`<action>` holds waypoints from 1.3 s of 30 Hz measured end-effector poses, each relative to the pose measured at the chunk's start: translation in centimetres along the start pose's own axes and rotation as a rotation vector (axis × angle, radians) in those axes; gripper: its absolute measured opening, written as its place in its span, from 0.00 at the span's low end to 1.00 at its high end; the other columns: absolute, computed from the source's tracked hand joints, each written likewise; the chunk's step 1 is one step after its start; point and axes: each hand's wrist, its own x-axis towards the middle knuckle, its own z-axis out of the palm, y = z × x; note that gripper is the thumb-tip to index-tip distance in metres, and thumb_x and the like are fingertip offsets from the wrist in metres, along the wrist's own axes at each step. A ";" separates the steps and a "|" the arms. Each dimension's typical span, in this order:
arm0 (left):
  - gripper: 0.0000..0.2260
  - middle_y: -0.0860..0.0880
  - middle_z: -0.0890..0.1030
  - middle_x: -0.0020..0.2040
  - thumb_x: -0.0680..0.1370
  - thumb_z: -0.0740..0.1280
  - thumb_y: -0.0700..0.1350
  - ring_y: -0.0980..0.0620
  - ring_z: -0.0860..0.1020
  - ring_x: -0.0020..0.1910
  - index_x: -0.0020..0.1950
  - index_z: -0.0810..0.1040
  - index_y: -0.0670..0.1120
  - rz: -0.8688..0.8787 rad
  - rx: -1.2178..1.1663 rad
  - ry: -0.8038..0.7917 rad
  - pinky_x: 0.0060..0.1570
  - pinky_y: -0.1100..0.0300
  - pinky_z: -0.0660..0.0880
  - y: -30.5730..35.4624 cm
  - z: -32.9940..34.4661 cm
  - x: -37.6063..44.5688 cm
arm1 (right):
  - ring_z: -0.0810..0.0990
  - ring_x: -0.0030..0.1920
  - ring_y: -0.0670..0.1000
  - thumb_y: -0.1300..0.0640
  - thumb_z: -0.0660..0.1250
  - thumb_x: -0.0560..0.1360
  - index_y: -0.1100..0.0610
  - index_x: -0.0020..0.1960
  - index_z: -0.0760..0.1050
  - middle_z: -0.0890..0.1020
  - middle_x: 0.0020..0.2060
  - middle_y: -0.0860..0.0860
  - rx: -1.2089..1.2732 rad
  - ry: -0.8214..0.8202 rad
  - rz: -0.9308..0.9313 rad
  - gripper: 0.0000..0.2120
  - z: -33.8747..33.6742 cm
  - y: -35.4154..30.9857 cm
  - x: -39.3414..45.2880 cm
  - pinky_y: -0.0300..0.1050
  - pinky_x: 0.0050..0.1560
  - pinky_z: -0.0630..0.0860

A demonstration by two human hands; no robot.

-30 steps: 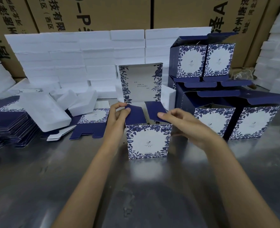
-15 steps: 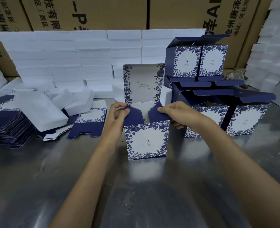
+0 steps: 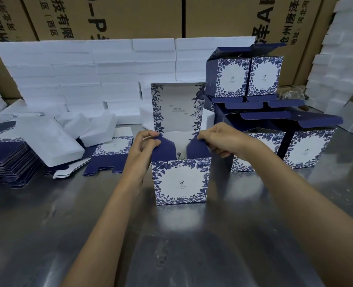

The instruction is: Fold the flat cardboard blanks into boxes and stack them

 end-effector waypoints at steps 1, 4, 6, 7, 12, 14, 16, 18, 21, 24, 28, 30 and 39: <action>0.10 0.53 0.83 0.48 0.71 0.68 0.50 0.53 0.81 0.46 0.52 0.80 0.57 -0.002 0.000 -0.006 0.49 0.54 0.74 0.1 -0.1 0.0 | 0.58 0.23 0.48 0.52 0.64 0.81 0.50 0.29 0.60 0.64 0.23 0.48 0.008 0.031 0.009 0.23 0.1 -0.1 0.1 0.37 0.25 0.55; 0.08 0.54 0.84 0.47 0.74 0.68 0.49 0.53 0.81 0.45 0.52 0.79 0.57 0.003 0.015 -0.019 0.48 0.55 0.75 0.0 -0.2 0.1 | 0.59 0.23 0.48 0.53 0.62 0.82 0.50 0.33 0.60 0.64 0.23 0.47 0.130 0.092 0.025 0.20 0.8 0.4 0.4 0.37 0.25 0.55; 0.11 0.53 0.84 0.46 0.76 0.67 0.47 0.53 0.83 0.44 0.57 0.77 0.58 0.006 0.009 -0.007 0.45 0.58 0.77 0.0 -0.1 0.0 | 0.58 0.24 0.48 0.55 0.62 0.81 0.50 0.33 0.60 0.64 0.25 0.48 0.189 0.088 0.033 0.19 1.2 0.7 0.4 0.38 0.25 0.54; 0.14 0.53 0.85 0.46 0.78 0.67 0.46 0.53 0.83 0.44 0.61 0.75 0.60 0.003 -0.007 0.000 0.43 0.60 0.78 0.1 0.0 0.0 | 0.59 0.25 0.48 0.55 0.63 0.81 0.50 0.33 0.61 0.64 0.27 0.49 0.180 0.101 0.036 0.19 1.2 0.7 0.5 0.38 0.25 0.55; 0.22 0.47 0.80 0.64 0.76 0.68 0.47 0.49 0.82 0.57 0.64 0.74 0.70 -0.016 -0.019 -0.037 0.59 0.54 0.78 0.7 0.4 -0.4 | 0.71 0.32 0.50 0.52 0.70 0.79 0.49 0.48 0.75 0.74 0.37 0.52 0.188 0.238 -0.076 0.04 1.1 1.0 0.6 0.39 0.26 0.67; 0.19 0.46 0.79 0.65 0.73 0.68 0.50 0.48 0.81 0.59 0.59 0.77 0.70 -0.041 0.005 -0.022 0.64 0.50 0.75 0.8 0.5 -0.4 | 0.73 0.33 0.47 0.59 0.70 0.78 0.45 0.50 0.80 0.76 0.37 0.48 0.349 0.232 -0.117 0.08 1.1 1.4 0.5 0.37 0.27 0.70; 0.15 0.48 0.81 0.62 0.73 0.68 0.52 0.52 0.81 0.58 0.56 0.79 0.68 -0.062 0.023 -0.001 0.61 0.52 0.75 0.8 0.7 -0.5 | 0.75 0.33 0.47 0.62 0.68 0.76 0.46 0.43 0.85 0.79 0.35 0.47 0.517 0.233 -0.116 0.13 1.1 1.5 0.4 0.38 0.27 0.70; 0.09 0.53 0.83 0.58 0.76 0.65 0.53 0.60 0.81 0.53 0.52 0.83 0.63 -0.082 0.002 0.032 0.55 0.57 0.73 0.9 0.6 -0.4 | 0.75 0.32 0.48 0.59 0.67 0.76 0.48 0.38 0.86 0.81 0.36 0.48 0.543 0.235 -0.091 0.13 0.8 1.7 0.3 0.39 0.28 0.70; 0.12 0.53 0.84 0.56 0.76 0.62 0.55 0.55 0.82 0.54 0.51 0.84 0.57 -0.080 0.043 0.037 0.56 0.53 0.73 1.3 0.4 -0.3 | 0.77 0.35 0.46 0.53 0.63 0.76 0.49 0.38 0.86 0.83 0.37 0.43 0.392 0.217 -0.066 0.15 0.7 2.0 -0.1 0.40 0.33 0.73; 0.09 0.59 0.84 0.53 0.78 0.66 0.52 0.60 0.81 0.52 0.55 0.83 0.55 -0.003 0.178 0.046 0.54 0.56 0.75 1.4 0.2 -0.6 | 0.78 0.37 0.41 0.52 0.67 0.77 0.48 0.41 0.84 0.83 0.36 0.40 0.262 0.247 -0.098 0.09 1.1 2.2 -0.5 0.33 0.38 0.74; 0.08 0.57 0.83 0.49 0.80 0.64 0.43 0.64 0.80 0.43 0.55 0.79 0.53 0.005 0.335 -0.008 0.41 0.70 0.74 2.8 0.6 -0.2 | 0.82 0.47 0.42 0.62 0.65 0.78 0.50 0.46 0.77 0.87 0.49 0.45 0.267 0.186 -0.146 0.07 1.9 0.8 -0.1 0.40 0.54 0.77; 0.08 0.56 0.80 0.51 0.79 0.63 0.44 0.62 0.78 0.44 0.56 0.78 0.54 -0.026 0.486 -0.008 0.39 0.66 0.71 4.0 1.4 0.8 | 0.80 0.47 0.47 0.63 0.62 0.78 0.51 0.50 0.76 0.86 0.49 0.47 0.229 0.172 -0.136 0.09 2.3 -0.7 0.4 0.42 0.52 0.76; 0.10 0.50 0.78 0.51 0.83 0.60 0.46 0.49 0.75 0.51 0.56 0.78 0.44 -0.026 0.825 -0.025 0.47 0.59 0.68 4.4 4.5 2.8 | 0.75 0.44 0.50 0.52 0.62 0.83 0.58 0.47 0.75 0.79 0.42 0.50 -0.251 0.134 -0.152 0.11 4.3 -2.5 1.5 0.41 0.40 0.70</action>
